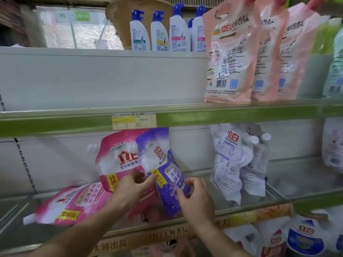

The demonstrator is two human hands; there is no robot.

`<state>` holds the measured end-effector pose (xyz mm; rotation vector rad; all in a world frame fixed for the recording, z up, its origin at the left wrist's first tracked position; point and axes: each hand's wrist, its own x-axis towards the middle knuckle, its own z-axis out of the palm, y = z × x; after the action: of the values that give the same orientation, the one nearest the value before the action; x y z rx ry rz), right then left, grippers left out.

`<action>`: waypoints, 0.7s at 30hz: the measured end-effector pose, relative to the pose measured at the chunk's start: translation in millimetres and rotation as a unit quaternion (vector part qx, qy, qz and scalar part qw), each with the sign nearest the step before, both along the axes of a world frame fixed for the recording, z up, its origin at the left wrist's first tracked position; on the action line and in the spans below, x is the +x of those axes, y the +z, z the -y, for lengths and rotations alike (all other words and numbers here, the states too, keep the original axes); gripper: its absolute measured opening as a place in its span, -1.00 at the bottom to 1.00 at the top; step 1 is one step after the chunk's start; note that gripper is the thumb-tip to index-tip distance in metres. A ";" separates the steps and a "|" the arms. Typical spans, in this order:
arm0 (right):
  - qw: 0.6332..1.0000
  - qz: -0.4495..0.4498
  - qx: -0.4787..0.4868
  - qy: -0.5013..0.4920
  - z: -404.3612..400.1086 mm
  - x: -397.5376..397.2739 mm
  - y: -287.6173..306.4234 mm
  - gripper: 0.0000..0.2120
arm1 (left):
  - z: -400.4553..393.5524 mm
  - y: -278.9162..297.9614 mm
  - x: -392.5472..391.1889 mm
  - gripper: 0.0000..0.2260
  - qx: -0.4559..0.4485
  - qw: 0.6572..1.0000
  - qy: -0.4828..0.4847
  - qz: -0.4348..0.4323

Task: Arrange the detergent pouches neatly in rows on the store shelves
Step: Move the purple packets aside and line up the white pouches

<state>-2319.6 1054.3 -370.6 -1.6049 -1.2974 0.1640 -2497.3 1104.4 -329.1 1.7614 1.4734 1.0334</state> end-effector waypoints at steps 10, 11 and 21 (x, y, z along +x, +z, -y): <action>0.997 0.032 -0.042 0.048 0.4 12.7 -0.7 -0.44 | 4.0 22.2 59.0 -0.59 0.072 0.997 0.012 -0.013; 0.997 0.034 -0.046 0.052 0.2 14.7 -1.2 -0.40 | 9.6 22.9 67.9 -0.58 0.081 0.996 -0.003 -0.026; 1.000 0.016 -0.025 0.004 1.3 45.1 -5.4 -0.63 | -4.1 30.9 111.8 -0.80 0.057 0.988 -0.064 0.125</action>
<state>-2274.5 1053.0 -376.0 -1.6512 -1.3346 0.1772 -2385.5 1108.5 -298.2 1.7077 1.1528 1.2410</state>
